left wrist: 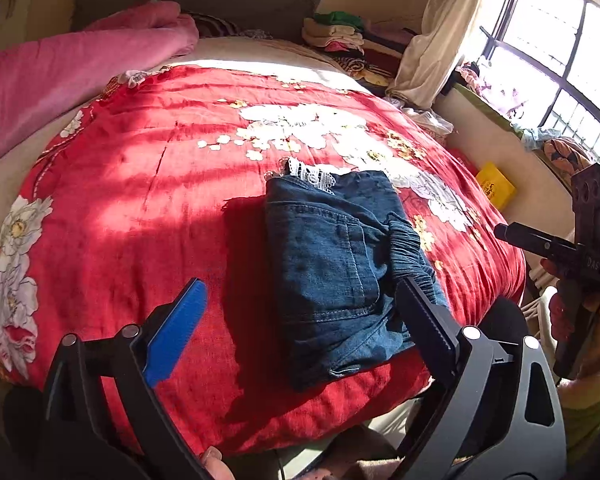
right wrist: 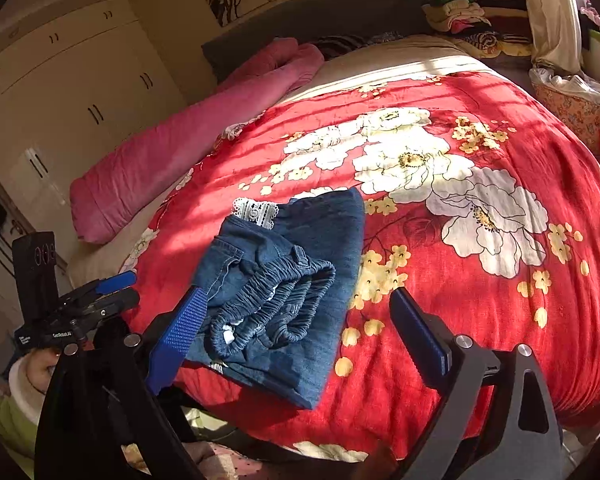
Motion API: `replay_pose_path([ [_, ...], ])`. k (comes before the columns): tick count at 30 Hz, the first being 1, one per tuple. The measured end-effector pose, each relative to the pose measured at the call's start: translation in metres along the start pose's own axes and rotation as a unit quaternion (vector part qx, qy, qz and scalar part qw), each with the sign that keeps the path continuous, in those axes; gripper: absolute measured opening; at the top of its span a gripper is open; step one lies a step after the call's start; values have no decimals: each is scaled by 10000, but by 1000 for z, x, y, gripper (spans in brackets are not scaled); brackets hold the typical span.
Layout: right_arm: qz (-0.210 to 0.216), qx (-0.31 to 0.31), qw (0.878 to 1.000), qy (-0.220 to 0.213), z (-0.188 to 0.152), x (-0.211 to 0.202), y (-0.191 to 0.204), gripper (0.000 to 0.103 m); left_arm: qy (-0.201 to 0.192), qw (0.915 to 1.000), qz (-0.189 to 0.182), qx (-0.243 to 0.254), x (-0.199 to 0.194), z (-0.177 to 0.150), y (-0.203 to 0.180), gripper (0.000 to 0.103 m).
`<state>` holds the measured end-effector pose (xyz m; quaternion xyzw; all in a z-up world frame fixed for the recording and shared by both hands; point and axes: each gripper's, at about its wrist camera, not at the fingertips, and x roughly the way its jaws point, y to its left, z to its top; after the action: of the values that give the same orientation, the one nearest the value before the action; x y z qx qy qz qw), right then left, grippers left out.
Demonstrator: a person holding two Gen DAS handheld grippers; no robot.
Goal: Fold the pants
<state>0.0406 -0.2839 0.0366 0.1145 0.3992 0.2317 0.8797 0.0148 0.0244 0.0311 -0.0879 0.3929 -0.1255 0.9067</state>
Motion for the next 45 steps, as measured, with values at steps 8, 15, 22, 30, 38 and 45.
replay_pose_path([
  [8, -43, 116, 9995, 280, -16, 16, -4, 94, 204, 9998, -76, -39, 12, -9, -1, 93],
  [15, 4, 116, 9992, 380, -21, 27, -1, 94, 385, 9991, -143, -65, 26, -13, -2, 93],
  [22, 3, 229, 9986, 482, -24, 40, -6, 94, 554, 9978, -247, -264, 45, -10, 4, 93],
  [30, 60, 307, 9977, 608, -26, 54, -9, 94, 721, 9949, -395, -579, 64, -5, 12, 93],
  [38, 248, 483, 9950, 844, -25, 79, -17, 94, 817, 9950, -268, -502, 81, -3, 12, 93],
  [45, 436, 581, 9933, 895, -23, 92, -23, 89, 899, 9948, -196, -432, 93, -4, 11, 93],
])
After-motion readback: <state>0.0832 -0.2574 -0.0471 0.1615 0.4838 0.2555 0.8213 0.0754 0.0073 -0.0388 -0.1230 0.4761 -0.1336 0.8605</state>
